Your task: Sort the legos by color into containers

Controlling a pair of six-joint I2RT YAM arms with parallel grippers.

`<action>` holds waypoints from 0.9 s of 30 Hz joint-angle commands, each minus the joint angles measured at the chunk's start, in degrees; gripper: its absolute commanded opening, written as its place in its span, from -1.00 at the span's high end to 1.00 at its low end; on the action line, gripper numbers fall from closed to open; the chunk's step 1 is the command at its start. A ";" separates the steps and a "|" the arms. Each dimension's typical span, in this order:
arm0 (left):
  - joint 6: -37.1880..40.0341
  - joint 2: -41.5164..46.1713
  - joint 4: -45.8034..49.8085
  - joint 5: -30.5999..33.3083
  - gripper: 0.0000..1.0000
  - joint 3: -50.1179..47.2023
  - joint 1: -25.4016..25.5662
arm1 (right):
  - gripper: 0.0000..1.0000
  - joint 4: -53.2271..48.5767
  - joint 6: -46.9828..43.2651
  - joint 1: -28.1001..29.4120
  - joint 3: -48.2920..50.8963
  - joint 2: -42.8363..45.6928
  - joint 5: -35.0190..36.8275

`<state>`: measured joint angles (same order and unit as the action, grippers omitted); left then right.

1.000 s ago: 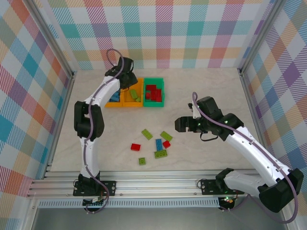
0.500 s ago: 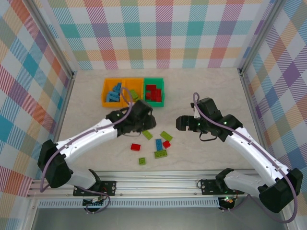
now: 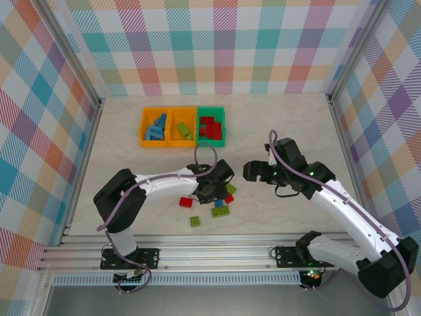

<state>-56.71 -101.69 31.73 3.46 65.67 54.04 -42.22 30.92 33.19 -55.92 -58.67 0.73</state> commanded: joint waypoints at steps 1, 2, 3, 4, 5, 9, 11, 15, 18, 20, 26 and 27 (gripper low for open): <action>1.50 -0.74 0.99 1.91 -0.13 2.27 0.19 | -0.83 -0.61 0.71 0.03 0.89 1.76 1.09; 1.73 -1.25 0.97 1.23 -0.12 2.27 0.19 | -0.83 -0.59 0.80 0.03 0.98 1.81 1.07; 1.92 -1.69 0.95 0.63 -0.11 2.35 0.19 | -0.83 -0.59 0.81 0.03 0.98 1.81 1.04; 2.12 -2.20 0.82 -0.13 -0.09 2.23 0.19 | -0.83 -0.59 0.81 0.03 0.99 1.72 1.08; 2.26 -2.64 0.86 -0.77 -0.08 2.13 0.19 | -0.83 -0.43 0.81 0.03 0.99 1.59 0.95; 2.73 -3.60 1.19 -1.23 -0.07 1.27 0.19 | -0.84 0.03 0.70 0.03 0.94 0.87 0.42; 2.83 -3.86 1.31 -1.30 -0.04 0.96 0.03 | -0.84 0.12 0.81 0.03 0.82 0.45 -0.06; 3.31 -3.52 1.90 -0.86 0.18 0.60 -0.21 | -0.84 0.04 0.90 0.03 0.65 0.23 -0.38; 3.83 -2.53 3.46 0.69 0.33 0.39 -0.77 | -0.84 -0.15 0.96 0.03 0.62 0.34 -0.29; 4.31 -1.48 3.78 1.59 0.42 0.01 -1.33 | -0.84 0.02 1.14 0.03 0.63 0.32 -0.20; 8.86 4.24 0.65 1.81 0.63 0.90 -4.16 | -0.82 4.42 -2.60 0.03 1.25 -1.33 -11.83; 9.87 5.29 0.53 1.94 0.63 1.83 -4.99 | -0.82 4.99 -3.10 0.10 1.23 -1.96 -14.87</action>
<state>-50.43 -101.41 32.69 3.77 66.17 51.11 -40.88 30.35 33.15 -55.79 -59.22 -4.49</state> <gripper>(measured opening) 0.307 0.911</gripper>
